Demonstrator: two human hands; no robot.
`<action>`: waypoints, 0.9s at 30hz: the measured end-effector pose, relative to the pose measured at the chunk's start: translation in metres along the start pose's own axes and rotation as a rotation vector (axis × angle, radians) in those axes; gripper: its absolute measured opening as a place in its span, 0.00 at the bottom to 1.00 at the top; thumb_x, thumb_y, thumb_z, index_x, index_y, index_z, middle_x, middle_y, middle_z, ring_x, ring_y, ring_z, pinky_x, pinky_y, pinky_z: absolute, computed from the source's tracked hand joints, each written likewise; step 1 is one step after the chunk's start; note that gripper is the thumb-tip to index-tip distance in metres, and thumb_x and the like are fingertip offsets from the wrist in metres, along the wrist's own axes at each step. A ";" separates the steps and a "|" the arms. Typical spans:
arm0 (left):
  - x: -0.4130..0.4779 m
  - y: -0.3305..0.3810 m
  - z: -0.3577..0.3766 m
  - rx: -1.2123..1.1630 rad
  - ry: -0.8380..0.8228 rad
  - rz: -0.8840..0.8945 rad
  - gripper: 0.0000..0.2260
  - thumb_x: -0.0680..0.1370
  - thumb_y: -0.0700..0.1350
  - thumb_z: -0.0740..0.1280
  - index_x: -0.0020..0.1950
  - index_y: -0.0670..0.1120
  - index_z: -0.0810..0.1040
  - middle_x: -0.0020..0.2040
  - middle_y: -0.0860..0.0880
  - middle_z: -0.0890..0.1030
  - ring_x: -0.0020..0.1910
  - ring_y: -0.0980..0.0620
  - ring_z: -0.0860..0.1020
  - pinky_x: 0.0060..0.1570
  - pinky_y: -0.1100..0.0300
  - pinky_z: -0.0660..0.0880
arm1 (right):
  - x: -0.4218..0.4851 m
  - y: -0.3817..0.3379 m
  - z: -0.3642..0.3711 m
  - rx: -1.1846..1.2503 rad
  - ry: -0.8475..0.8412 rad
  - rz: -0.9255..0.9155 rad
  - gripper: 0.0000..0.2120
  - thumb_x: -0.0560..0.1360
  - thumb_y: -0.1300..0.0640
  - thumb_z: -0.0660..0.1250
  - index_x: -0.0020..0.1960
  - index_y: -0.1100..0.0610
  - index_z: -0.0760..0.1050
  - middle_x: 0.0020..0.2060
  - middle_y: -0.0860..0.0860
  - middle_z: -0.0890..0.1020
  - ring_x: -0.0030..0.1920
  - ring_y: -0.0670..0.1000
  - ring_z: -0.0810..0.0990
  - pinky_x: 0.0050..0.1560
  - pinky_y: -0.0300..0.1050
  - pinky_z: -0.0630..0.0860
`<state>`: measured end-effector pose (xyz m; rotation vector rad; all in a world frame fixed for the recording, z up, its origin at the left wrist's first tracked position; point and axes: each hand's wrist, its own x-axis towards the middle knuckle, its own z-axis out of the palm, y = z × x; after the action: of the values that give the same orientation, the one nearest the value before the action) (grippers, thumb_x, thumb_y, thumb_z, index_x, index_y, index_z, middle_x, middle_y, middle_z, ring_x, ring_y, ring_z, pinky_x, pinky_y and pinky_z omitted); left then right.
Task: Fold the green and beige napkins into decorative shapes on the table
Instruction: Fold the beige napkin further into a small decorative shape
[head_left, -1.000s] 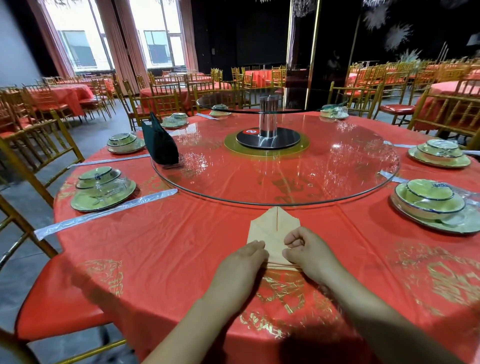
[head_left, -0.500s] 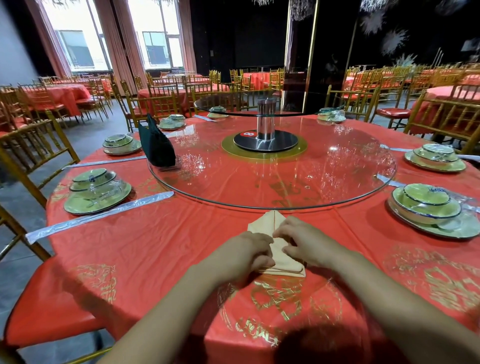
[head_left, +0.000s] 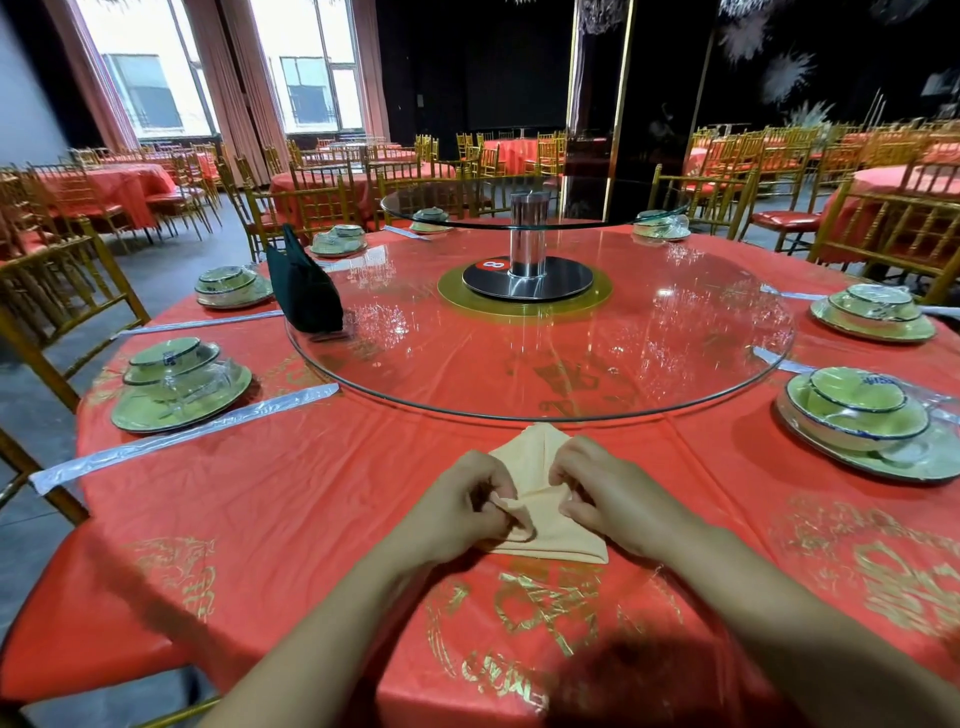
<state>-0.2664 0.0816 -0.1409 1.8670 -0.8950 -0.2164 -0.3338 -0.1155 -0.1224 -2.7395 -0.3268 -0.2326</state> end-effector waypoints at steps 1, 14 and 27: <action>-0.001 0.000 -0.001 -0.087 -0.003 -0.048 0.10 0.62 0.37 0.66 0.38 0.51 0.74 0.43 0.44 0.77 0.40 0.45 0.75 0.40 0.52 0.72 | 0.000 0.000 0.000 -0.009 -0.003 -0.003 0.09 0.73 0.60 0.66 0.52 0.56 0.70 0.49 0.42 0.65 0.43 0.48 0.74 0.46 0.47 0.72; 0.010 0.010 -0.007 -0.645 -0.067 -0.255 0.08 0.70 0.29 0.62 0.42 0.41 0.72 0.45 0.41 0.82 0.46 0.44 0.77 0.43 0.58 0.72 | -0.007 0.003 0.010 -0.108 0.146 -0.120 0.07 0.69 0.61 0.66 0.43 0.55 0.69 0.43 0.50 0.74 0.33 0.46 0.67 0.29 0.39 0.59; 0.034 0.025 -0.010 -0.241 -0.395 -0.274 0.06 0.76 0.38 0.66 0.49 0.47 0.79 0.41 0.48 0.78 0.38 0.55 0.76 0.39 0.67 0.73 | -0.030 0.006 0.017 0.018 0.170 -0.133 0.10 0.73 0.57 0.62 0.53 0.52 0.76 0.48 0.47 0.79 0.48 0.47 0.78 0.45 0.43 0.73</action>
<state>-0.2494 0.0603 -0.1068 1.7413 -0.8261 -0.8484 -0.3592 -0.1202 -0.1457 -2.6595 -0.4620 -0.4918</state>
